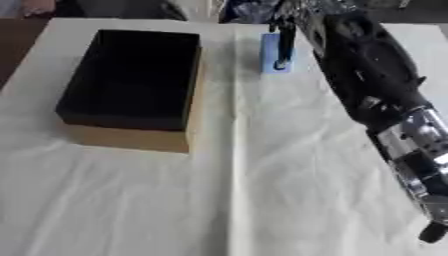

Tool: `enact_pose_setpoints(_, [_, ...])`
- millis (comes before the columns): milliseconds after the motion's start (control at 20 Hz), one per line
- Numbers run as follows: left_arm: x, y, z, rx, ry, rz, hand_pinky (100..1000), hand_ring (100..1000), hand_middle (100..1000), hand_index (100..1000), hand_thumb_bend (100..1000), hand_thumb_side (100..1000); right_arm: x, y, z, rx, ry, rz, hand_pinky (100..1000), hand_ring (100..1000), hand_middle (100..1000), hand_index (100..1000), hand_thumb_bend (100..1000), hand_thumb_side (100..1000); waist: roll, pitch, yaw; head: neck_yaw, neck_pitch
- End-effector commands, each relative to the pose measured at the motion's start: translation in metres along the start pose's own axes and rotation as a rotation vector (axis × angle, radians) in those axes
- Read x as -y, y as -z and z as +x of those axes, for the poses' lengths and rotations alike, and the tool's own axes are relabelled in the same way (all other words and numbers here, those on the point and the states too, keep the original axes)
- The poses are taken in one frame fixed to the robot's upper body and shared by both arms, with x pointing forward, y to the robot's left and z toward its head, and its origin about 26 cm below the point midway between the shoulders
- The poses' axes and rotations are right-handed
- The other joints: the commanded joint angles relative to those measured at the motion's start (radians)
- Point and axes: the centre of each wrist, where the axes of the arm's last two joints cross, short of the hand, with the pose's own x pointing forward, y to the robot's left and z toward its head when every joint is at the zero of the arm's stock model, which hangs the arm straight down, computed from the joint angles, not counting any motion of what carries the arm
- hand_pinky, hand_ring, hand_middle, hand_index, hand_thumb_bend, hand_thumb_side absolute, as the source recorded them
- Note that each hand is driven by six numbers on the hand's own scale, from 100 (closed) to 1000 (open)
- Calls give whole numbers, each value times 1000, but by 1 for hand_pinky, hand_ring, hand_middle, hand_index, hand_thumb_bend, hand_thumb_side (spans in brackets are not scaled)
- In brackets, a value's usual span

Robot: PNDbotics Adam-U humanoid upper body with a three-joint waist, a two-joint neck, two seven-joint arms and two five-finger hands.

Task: Pick up objects on the table and place them in the box.

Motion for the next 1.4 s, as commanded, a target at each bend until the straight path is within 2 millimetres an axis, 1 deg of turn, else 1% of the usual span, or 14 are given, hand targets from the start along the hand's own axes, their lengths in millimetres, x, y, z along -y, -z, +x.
enact_pose_setpoints(50, [1,5,7,29,0,-16,974,706,675,872,100,570,11,-8,-4,-12,13,-28,1000,1000,1000,1000,346,100,1,-16,2,-3,-10])
enact_pose_setpoints(150, [1,5,6,29,0,-15,974,706,675,872,100,571,11,-8,-3,-8,17,-29,1000,1000,1000,1000,318,100,1,-16,4,-2,-10])
enact_pose_setpoints(200, [1,5,6,29,-1,-14,974,706,675,871,100,570,12,-9,-2,-4,19,-34,1000,1000,1000,1000,277,100,1,-15,4,-2,-10])
enact_pose_setpoints(250, [1,5,6,28,-1,-14,974,706,675,871,100,572,14,-11,-1,-1,20,-44,1000,1000,993,1000,259,100,1,-15,4,-2,-9])
enact_pose_setpoints(300, [1,5,6,28,-1,-14,974,706,675,871,100,572,16,-14,0,3,21,-55,994,1000,963,982,224,100,1,-15,4,-2,-9])
enact_pose_setpoints(450, [2,5,6,28,-1,-15,974,706,675,871,100,573,21,-21,5,-5,4,-124,957,973,878,848,228,100,0,-15,4,-2,-9])
enact_pose_setpoints(500, [2,5,6,28,-2,-15,975,706,675,871,100,574,22,-23,6,-16,-8,-159,937,954,837,767,251,100,0,-15,4,-2,-10])
enact_pose_setpoints(550, [2,5,6,28,-2,-15,975,706,675,871,100,574,22,-24,7,-32,-19,-195,931,945,820,741,256,100,-1,-15,3,-3,-10])
enact_pose_setpoints(700, [2,5,6,27,-3,-14,975,706,675,871,100,575,21,-24,8,-74,-46,-288,879,894,721,638,298,100,-2,-14,3,-2,-10])
enact_pose_setpoints(850, [2,5,6,26,-3,-15,975,707,675,871,100,574,20,-22,9,-96,-51,-353,861,860,607,542,289,100,-2,-16,4,-1,-8])
enact_pose_setpoints(950, [2,5,6,25,-3,-14,975,707,676,872,100,573,23,-25,11,-81,-43,-375,853,842,571,516,281,100,-1,-18,1,-1,-6])
enact_pose_setpoints(1100, [2,5,6,25,-3,-14,975,707,676,871,100,572,33,-39,16,-34,-11,-426,847,830,566,519,230,100,-2,-22,-3,-3,-3])
enact_pose_setpoints(1200, [1,5,7,25,-2,-14,975,707,676,871,100,572,41,-52,21,12,6,-456,847,826,570,527,186,100,-2,-26,-5,-4,-2])
enact_pose_setpoints(1400, [0,5,7,25,1,-12,975,707,676,871,100,571,52,-85,32,97,15,-542,835,810,569,527,153,100,-5,-32,-9,-7,2])
